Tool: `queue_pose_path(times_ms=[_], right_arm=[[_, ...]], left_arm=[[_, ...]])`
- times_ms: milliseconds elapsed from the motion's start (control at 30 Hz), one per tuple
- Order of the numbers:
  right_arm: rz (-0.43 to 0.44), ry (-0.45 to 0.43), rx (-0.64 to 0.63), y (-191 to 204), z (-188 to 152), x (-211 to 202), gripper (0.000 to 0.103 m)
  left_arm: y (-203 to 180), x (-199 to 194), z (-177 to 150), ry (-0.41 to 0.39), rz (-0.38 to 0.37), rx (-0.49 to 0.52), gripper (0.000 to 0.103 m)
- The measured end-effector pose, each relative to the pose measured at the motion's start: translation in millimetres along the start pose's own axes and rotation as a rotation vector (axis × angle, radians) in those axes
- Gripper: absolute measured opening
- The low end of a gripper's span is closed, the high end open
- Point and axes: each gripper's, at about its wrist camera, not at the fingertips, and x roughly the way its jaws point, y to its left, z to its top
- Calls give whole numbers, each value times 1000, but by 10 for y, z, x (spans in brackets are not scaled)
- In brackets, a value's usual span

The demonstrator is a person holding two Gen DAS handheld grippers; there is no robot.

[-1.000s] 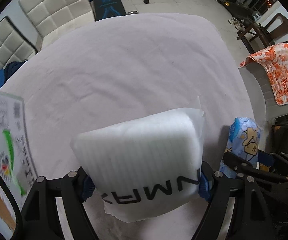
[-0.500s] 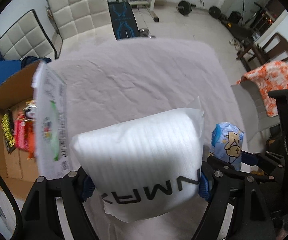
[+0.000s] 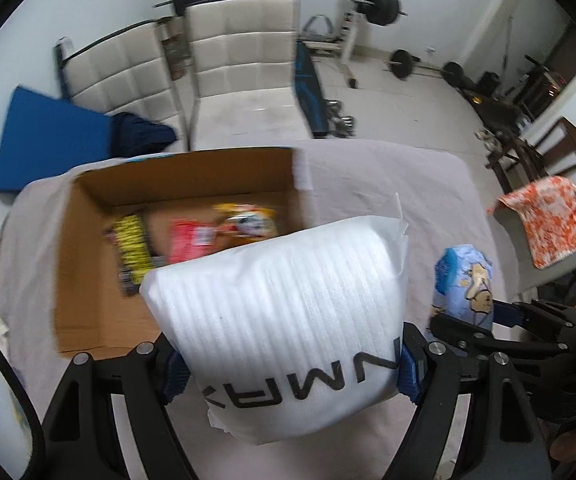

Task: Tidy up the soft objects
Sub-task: 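Carry both packets over the cardboard box with both tools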

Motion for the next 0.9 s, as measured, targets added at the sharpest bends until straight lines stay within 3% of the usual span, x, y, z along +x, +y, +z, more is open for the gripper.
queue_pose_path(times_ms=[167,367,667,900], right_arm=[[25,31,-53,779,114,288,58],[41,69,-95,1501,216,744,58],[28,141,-97,1839,379,1407,58],[36,221,-80,1867,384,1794,63]], left_arm=[[782,79,5,77,48,-27,78],[1352,364,20,164,63,-46,78],[1830,1131,-40,375,42,-32,79],[1871,1444,-106,456,37,-18,80]])
